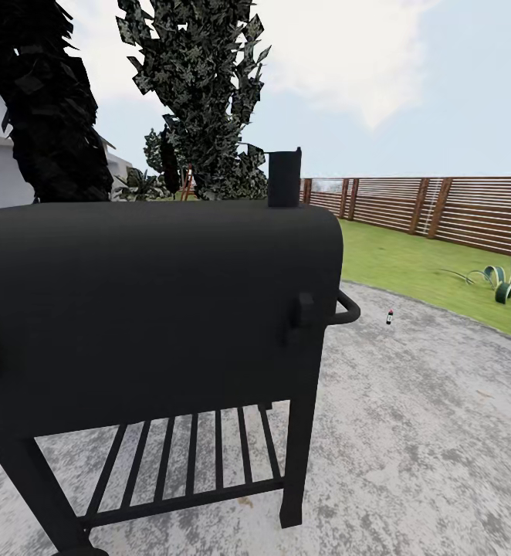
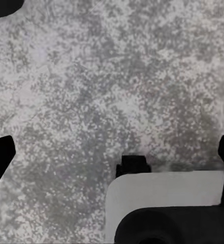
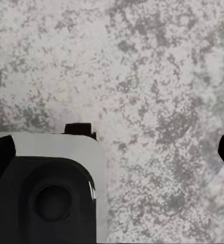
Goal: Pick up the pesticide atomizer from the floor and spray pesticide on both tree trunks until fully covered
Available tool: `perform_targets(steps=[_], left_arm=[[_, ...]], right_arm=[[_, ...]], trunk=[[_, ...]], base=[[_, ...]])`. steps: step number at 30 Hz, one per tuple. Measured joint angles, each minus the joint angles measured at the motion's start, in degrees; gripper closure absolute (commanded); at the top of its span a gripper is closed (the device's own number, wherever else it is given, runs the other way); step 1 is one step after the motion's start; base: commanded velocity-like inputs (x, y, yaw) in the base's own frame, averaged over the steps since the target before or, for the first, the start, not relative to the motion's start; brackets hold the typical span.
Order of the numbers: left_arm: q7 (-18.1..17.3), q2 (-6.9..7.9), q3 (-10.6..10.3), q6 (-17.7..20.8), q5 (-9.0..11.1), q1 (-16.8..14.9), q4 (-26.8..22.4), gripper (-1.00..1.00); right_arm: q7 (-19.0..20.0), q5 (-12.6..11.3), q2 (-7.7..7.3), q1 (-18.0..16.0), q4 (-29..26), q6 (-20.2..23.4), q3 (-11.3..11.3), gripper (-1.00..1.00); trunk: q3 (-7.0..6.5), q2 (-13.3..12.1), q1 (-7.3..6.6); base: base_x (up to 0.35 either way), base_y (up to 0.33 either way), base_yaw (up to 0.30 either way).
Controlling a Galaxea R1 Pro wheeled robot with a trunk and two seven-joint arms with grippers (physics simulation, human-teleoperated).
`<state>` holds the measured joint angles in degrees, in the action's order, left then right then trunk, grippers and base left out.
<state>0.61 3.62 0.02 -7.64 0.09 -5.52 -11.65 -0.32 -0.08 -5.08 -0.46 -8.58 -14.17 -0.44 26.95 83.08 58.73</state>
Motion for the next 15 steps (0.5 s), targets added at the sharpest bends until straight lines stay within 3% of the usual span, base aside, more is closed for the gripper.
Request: perform_targets(steps=[1, 2, 3, 4, 7, 15], left_arm=[[0.0, -0.21, -0.1, -0.2, 0.0, -4.2, -4.3, -1.0], [0.0, -0.26, -0.1, -0.6, 0.0, -5.7, -5.1, -1.0], [0.0, -0.26, -0.1, -1.1, 0.0, -3.9, -5.4, -1.0], [0.0, -0.32, -0.1, -4.0, 0.1, -4.3, -6.1, -1.0], [0.0, -0.5, 0.0, -7.8, 0.7, -5.4, -6.3, -1.0], [-0.4, -0.13, 0.3, -9.5, 3.3, -5.8, -5.6, -1.0]], right_arm=[[0.0, -0.1, -0.95, -0.1, -8.2, -0.3, 0.0, -1.0], [0.0, -0.2, -0.98, -0.6, -17.7, -0.3, 0.1, -1.0], [0.1, -0.2, -0.93, -0.7, -18.3, -0.3, 0.1, -1.0], [0.1, -0.3, -0.59, -1.7, -20.6, -0.3, 0.2, -1.0], [0.4, -0.3, 0.0, -3.3, -22.3, -0.3, 0.2, -1.0], [0.3, -0.2, 0.27, -4.5, -22.5, -0.3, 0.3, -1.0]], trunk=[[-0.02, 0.0, 0.0], [-0.04, 0.0, 0.0], [-0.01, 0.0, 0.0], [-0.04, 0.0, 0.0], [-0.02, 0.0, 0.0], [-0.02, 0.0, 0.0]], base=[[0.0, 0.0, 0.0], [0.0, 0.0, 0.0], [0.0, 0.0, 0.0], [0.0, 0.0, 0.0], [0.0, 0.0, 0.0], [0.0, 0.0, -0.022]])
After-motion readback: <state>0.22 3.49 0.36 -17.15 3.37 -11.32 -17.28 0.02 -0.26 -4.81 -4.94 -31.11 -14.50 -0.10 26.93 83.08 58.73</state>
